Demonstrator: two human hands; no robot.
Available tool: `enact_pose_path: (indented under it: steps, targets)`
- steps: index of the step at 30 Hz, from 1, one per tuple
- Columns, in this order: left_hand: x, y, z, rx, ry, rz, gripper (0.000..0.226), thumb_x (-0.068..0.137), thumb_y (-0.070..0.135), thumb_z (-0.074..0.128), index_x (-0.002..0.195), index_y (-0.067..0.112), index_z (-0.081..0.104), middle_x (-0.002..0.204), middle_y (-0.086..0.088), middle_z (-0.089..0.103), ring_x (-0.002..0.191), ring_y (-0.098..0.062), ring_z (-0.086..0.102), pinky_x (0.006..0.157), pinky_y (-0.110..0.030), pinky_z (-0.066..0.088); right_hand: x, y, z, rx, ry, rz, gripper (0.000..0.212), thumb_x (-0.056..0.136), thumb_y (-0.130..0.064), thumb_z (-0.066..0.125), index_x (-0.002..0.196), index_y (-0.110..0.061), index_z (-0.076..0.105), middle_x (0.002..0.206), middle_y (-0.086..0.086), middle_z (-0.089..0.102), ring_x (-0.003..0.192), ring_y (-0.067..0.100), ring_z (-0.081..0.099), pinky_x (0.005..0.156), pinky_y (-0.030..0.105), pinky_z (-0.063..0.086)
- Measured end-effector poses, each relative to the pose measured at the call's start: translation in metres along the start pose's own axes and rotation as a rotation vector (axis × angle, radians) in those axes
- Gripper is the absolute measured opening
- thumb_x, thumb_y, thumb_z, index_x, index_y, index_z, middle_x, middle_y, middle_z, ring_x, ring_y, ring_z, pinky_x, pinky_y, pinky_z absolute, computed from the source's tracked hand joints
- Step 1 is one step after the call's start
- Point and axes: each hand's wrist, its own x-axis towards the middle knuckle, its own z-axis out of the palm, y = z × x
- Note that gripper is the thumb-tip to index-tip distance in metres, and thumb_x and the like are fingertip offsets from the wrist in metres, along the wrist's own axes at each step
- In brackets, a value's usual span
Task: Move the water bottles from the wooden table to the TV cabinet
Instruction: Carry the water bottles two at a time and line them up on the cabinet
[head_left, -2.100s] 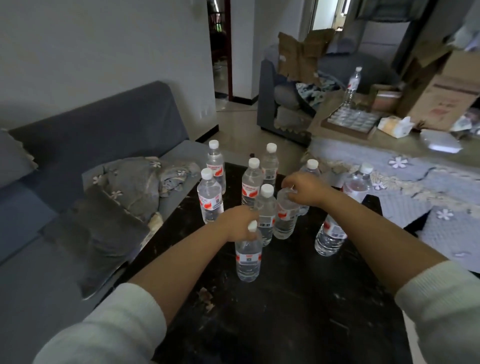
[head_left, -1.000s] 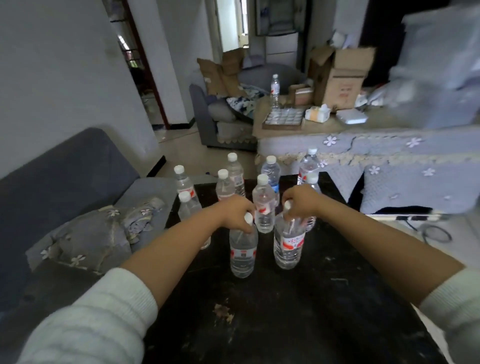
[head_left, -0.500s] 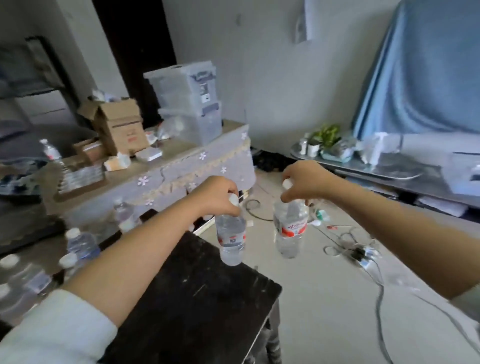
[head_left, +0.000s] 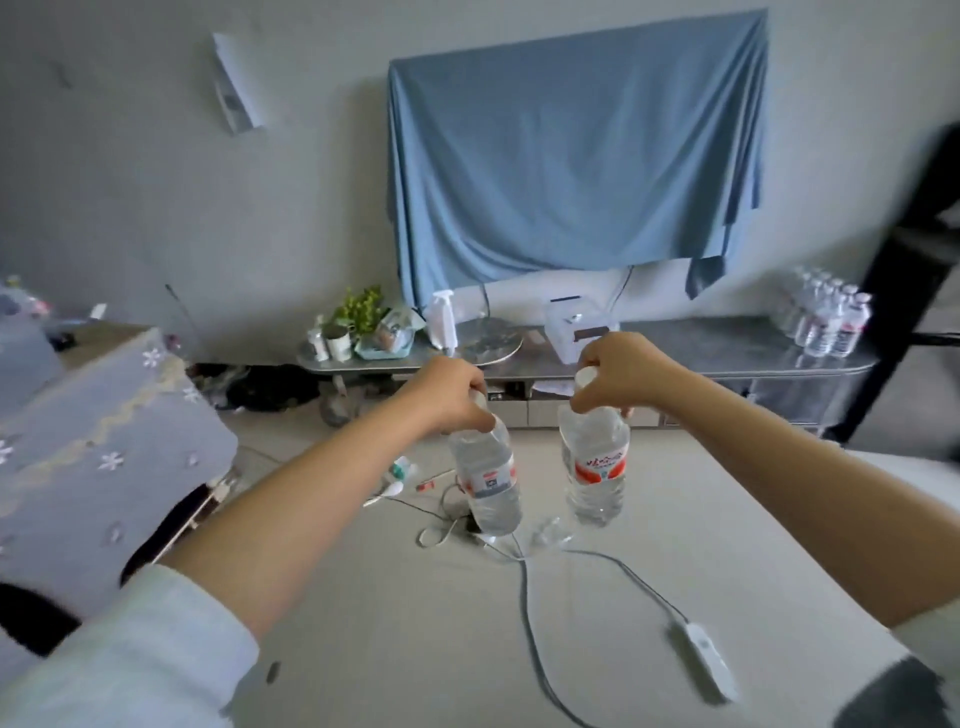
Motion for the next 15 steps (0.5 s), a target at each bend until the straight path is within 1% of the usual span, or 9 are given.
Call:
enact_pose_path:
  steps: [2, 3, 4, 7, 8, 10, 11, 13, 15]
  targets:
    - [0.035, 0.031, 0.013, 0.010, -0.028, 0.053, 0.033, 0.078, 0.024, 0.071, 0.107, 0.009, 0.067, 0.103, -0.007, 0.063, 0.097, -0.023, 0.058, 0.076, -0.028, 0.044, 0.008, 0.039, -0.013, -0.007, 0.019, 0.071, 0.031, 0.078, -0.017, 0.069, 0.103, 0.000, 0.062, 0.086, 0.009, 0.059, 0.062, 0.019, 0.059, 0.066, 0.029, 0.056]
    - [0.051, 0.045, 0.019, 0.004, -0.037, 0.074, 0.031, 0.078, 0.024, 0.071, 0.105, 0.009, 0.068, 0.102, -0.007, 0.063, 0.095, -0.022, 0.057, 0.076, -0.027, 0.042, 0.011, 0.058, -0.020, -0.013, 0.031, 0.104, 0.032, 0.079, -0.018, 0.069, 0.104, 0.001, 0.062, 0.086, 0.009, 0.058, 0.067, 0.021, 0.059, 0.072, 0.031, 0.057]
    - [0.068, 0.061, 0.024, 0.000, -0.049, 0.091, 0.029, 0.078, 0.023, 0.071, 0.103, 0.009, 0.068, 0.099, -0.006, 0.062, 0.091, -0.020, 0.055, 0.074, -0.026, 0.041, 0.017, 0.078, -0.028, -0.002, 0.042, 0.141, 0.032, 0.079, -0.018, 0.069, 0.103, 0.001, 0.063, 0.086, 0.009, 0.058, 0.069, 0.021, 0.059, 0.071, 0.031, 0.056]
    - [0.122, 0.101, 0.036, 0.013, -0.064, 0.148, 0.029, 0.078, 0.023, 0.069, 0.103, 0.008, 0.068, 0.105, -0.008, 0.066, 0.086, -0.016, 0.049, 0.068, -0.023, 0.038, 0.036, 0.130, -0.050, 0.048, 0.089, 0.249, 0.025, 0.076, -0.017, 0.070, 0.094, 0.000, 0.064, 0.082, 0.010, 0.058, 0.058, 0.020, 0.055, 0.054, 0.024, 0.048]
    - [0.137, 0.110, 0.039, 0.018, -0.068, 0.164, 0.030, 0.078, 0.023, 0.069, 0.104, 0.008, 0.068, 0.105, -0.008, 0.066, 0.086, -0.016, 0.049, 0.062, -0.024, 0.037, 0.043, 0.145, -0.055, 0.078, 0.106, 0.283, 0.024, 0.075, -0.016, 0.070, 0.092, 0.000, 0.064, 0.076, 0.008, 0.057, 0.054, 0.019, 0.054, 0.051, 0.023, 0.046]
    - [0.169, 0.128, 0.045, 0.032, -0.092, 0.202, 0.031, 0.079, 0.023, 0.069, 0.106, 0.008, 0.067, 0.097, -0.005, 0.060, 0.086, -0.017, 0.048, 0.054, -0.021, 0.033, 0.059, 0.173, -0.066, 0.123, 0.136, 0.342, 0.019, 0.074, -0.013, 0.070, 0.087, -0.001, 0.064, 0.066, 0.003, 0.051, 0.049, 0.016, 0.052, 0.050, 0.024, 0.046]
    - [0.187, 0.134, 0.049, 0.038, -0.103, 0.214, 0.030, 0.078, 0.023, 0.069, 0.104, 0.008, 0.067, 0.094, -0.003, 0.057, 0.085, -0.017, 0.049, 0.054, -0.018, 0.033, 0.070, 0.187, -0.071, 0.131, 0.151, 0.364, 0.016, 0.074, -0.012, 0.070, 0.084, -0.002, 0.062, 0.065, 0.002, 0.049, 0.049, 0.015, 0.051, 0.050, 0.024, 0.046]
    - [0.223, 0.143, 0.057, 0.034, -0.119, 0.238, 0.022, 0.077, 0.022, 0.069, 0.094, 0.010, 0.066, 0.090, -0.001, 0.054, 0.082, -0.018, 0.049, 0.055, -0.022, 0.035, 0.092, 0.211, -0.079, 0.147, 0.161, 0.400, 0.014, 0.075, -0.011, 0.069, 0.080, -0.004, 0.059, 0.064, 0.002, 0.048, 0.049, 0.015, 0.050, 0.049, 0.024, 0.045]
    - [0.267, 0.151, 0.064, 0.033, -0.137, 0.265, 0.015, 0.075, 0.022, 0.070, 0.084, 0.014, 0.061, 0.087, -0.003, 0.054, 0.078, -0.019, 0.048, 0.057, -0.024, 0.034, 0.121, 0.235, -0.089, 0.146, 0.162, 0.443, 0.014, 0.075, -0.012, 0.070, 0.080, -0.005, 0.059, 0.063, 0.002, 0.049, 0.047, 0.014, 0.049, 0.044, 0.020, 0.043]
